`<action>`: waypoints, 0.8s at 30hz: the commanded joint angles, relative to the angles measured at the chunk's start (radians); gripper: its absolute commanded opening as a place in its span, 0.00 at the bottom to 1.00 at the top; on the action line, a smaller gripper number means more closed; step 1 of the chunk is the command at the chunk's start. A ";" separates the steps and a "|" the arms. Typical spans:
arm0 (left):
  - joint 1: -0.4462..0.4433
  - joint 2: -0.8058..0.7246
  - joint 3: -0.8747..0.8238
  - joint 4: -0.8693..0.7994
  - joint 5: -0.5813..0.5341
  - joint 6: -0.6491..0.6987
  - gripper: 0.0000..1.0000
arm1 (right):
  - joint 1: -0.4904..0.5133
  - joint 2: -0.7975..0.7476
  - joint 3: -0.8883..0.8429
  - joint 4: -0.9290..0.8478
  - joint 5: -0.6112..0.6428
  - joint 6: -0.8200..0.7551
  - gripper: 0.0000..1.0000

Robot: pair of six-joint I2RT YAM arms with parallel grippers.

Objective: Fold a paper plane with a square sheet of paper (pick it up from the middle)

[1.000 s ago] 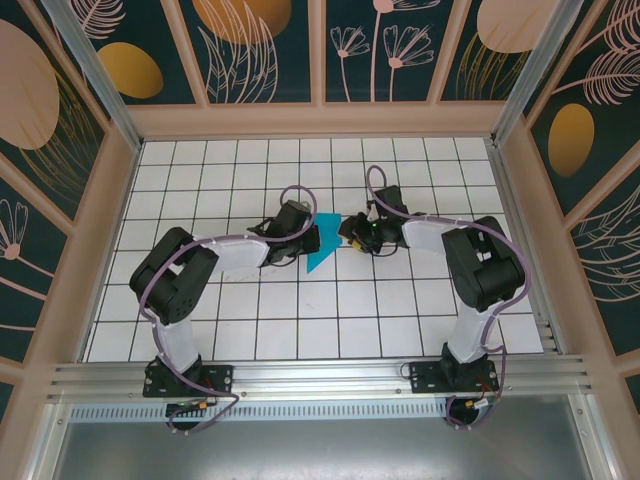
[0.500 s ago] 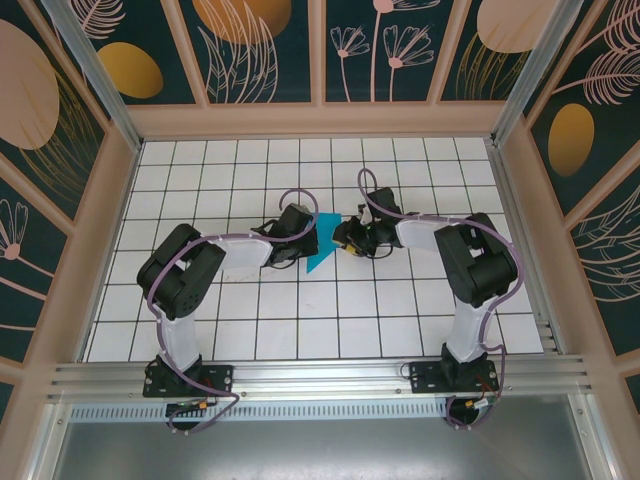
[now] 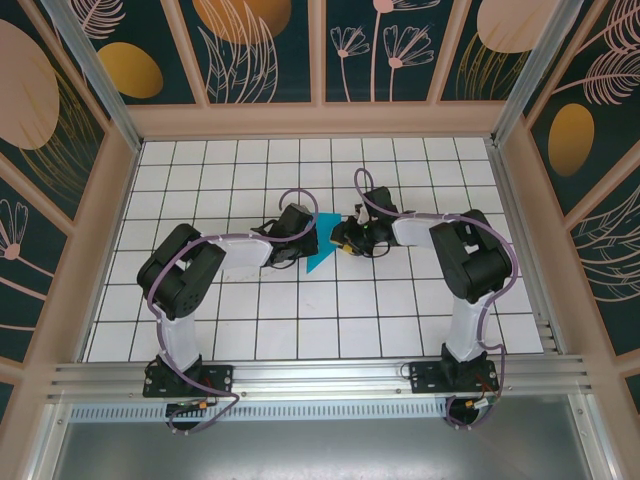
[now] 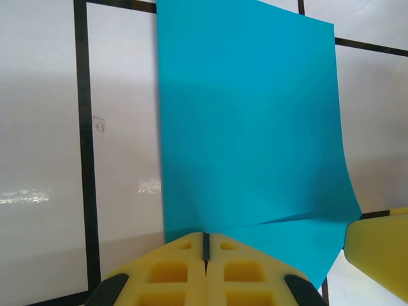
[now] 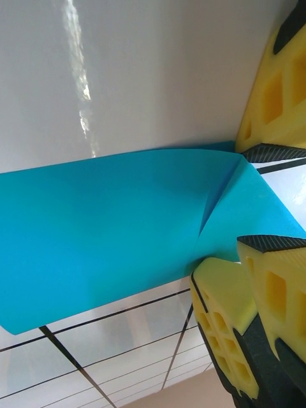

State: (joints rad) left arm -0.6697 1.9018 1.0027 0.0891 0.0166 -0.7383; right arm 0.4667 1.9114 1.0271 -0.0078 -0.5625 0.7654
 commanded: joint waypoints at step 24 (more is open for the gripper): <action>0.009 -0.141 0.024 -0.089 -0.058 0.035 0.20 | -0.017 -0.008 -0.013 0.105 -0.025 0.084 0.00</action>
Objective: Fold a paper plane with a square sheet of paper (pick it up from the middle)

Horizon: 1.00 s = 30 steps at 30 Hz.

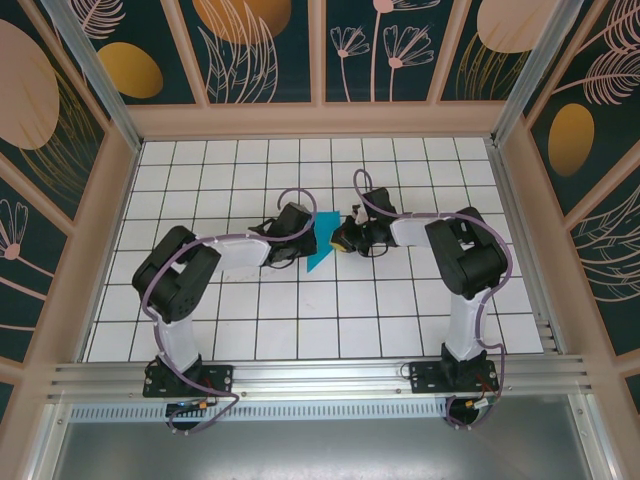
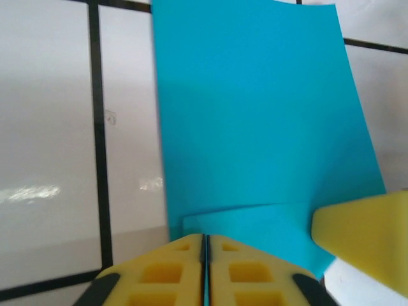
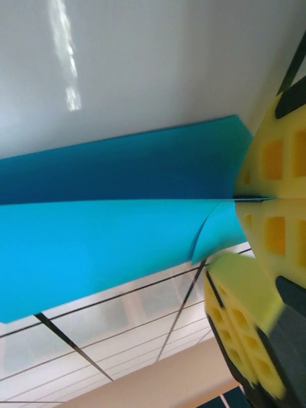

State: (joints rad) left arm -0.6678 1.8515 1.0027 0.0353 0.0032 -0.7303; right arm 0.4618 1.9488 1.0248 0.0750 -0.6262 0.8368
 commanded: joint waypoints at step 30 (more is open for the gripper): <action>0.007 -0.103 -0.283 0.628 0.221 0.560 0.62 | 0.037 -0.116 0.070 -0.138 0.221 0.322 0.00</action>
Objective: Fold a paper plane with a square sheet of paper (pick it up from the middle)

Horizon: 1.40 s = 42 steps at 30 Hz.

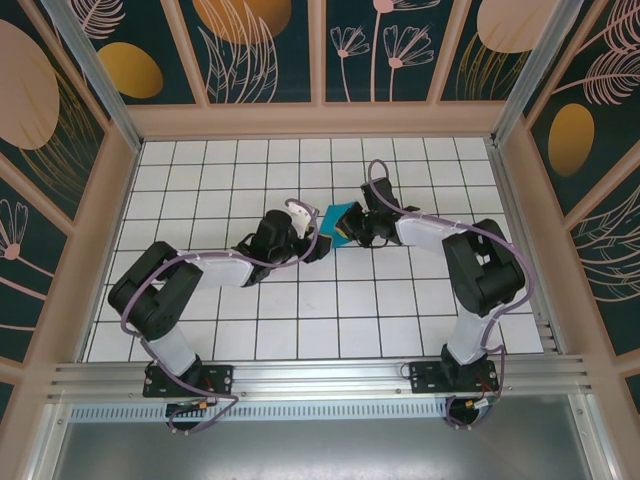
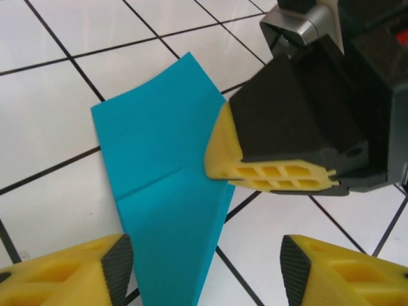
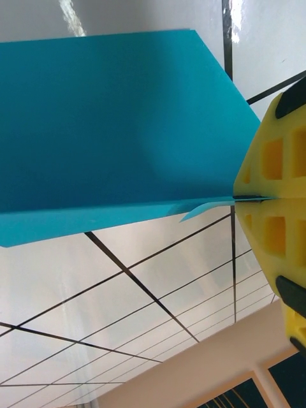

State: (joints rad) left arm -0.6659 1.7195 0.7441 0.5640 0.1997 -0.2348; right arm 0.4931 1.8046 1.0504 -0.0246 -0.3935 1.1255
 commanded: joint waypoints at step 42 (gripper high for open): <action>0.005 0.145 -0.084 0.256 0.019 0.017 0.16 | -0.061 -0.025 0.065 -0.037 -0.137 -0.309 0.51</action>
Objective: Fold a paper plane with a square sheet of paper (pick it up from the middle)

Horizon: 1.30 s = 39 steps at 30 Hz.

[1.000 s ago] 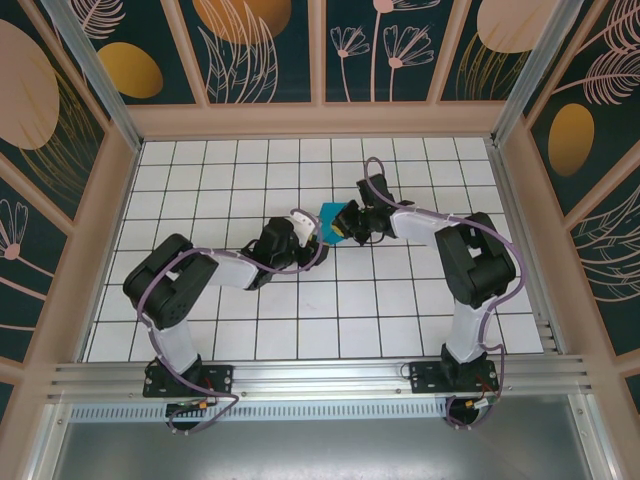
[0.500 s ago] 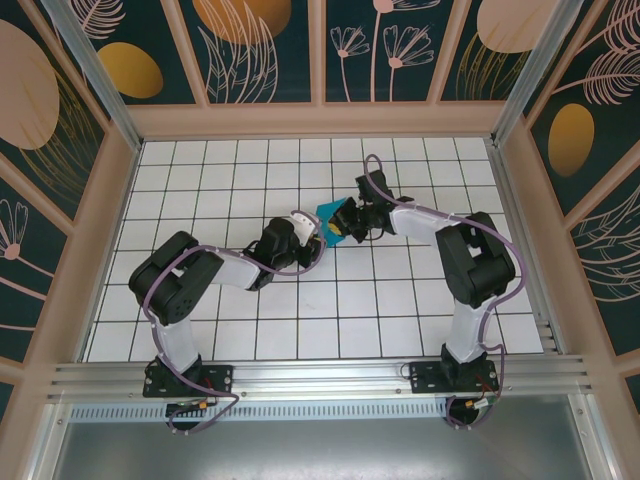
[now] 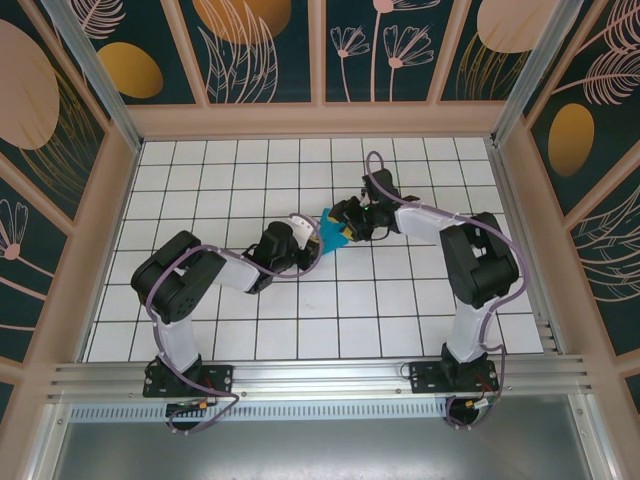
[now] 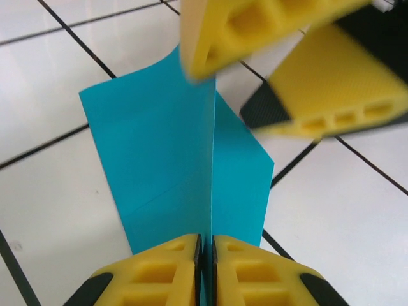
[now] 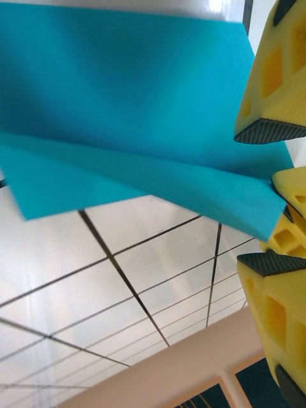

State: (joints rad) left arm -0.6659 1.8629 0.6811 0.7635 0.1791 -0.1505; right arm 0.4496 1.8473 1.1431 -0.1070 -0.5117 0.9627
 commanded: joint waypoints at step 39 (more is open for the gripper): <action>0.051 0.100 0.061 0.031 0.258 -0.521 0.12 | -0.044 0.065 -0.163 0.255 -0.163 -0.430 0.50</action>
State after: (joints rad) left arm -0.6235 1.9408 0.7288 0.7738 0.3855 -0.6342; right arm 0.4114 1.8927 0.9550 0.1352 -0.6567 0.5694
